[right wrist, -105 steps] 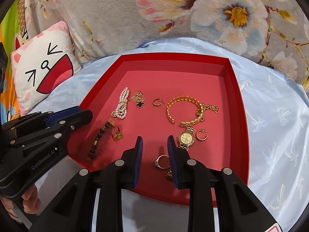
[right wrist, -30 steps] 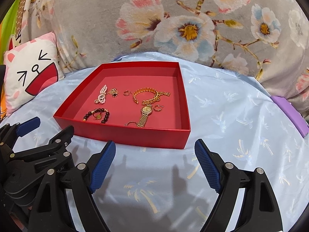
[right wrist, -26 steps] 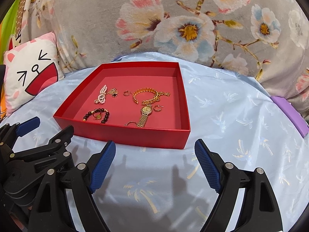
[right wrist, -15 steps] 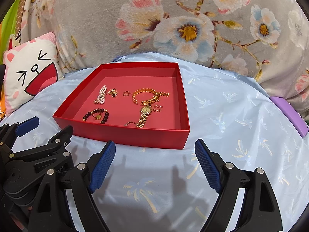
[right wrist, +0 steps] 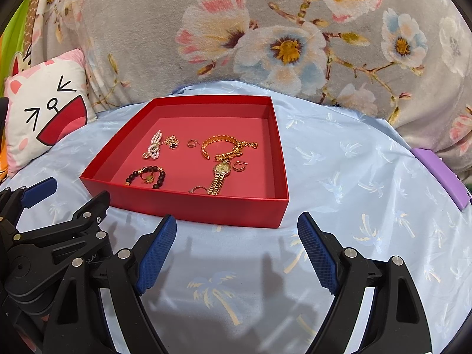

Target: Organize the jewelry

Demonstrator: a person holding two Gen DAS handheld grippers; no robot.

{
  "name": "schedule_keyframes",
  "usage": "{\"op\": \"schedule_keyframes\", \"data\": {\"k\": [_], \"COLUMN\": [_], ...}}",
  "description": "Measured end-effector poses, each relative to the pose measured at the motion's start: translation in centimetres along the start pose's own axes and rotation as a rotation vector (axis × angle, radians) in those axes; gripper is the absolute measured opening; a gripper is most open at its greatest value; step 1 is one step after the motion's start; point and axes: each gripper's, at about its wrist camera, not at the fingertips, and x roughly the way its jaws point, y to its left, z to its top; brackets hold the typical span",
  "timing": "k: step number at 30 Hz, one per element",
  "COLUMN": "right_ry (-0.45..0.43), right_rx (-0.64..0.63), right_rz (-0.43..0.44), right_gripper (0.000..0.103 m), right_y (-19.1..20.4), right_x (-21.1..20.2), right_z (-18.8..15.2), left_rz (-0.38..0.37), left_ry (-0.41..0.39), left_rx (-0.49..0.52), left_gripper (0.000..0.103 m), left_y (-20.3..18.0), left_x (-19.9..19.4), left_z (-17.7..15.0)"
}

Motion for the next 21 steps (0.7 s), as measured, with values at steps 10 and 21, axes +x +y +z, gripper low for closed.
{"op": "schedule_keyframes", "data": {"k": [10, 21], "right_ry": [-0.001, -0.001], "right_rx": [-0.001, -0.002], "right_rz": [0.0, 0.0], "right_gripper": [0.083, 0.083], "right_y": [0.02, 0.01], "right_x": [0.0, 0.0], "right_z": [-0.01, 0.0], "left_rz": [0.006, 0.011], "left_ry": [-0.001, -0.003], "left_rx": [0.0, 0.0], "left_gripper": [0.079, 0.079], "left_y": [0.21, 0.36], "left_x": [-0.03, -0.04], "left_z": [0.03, 0.04]}}
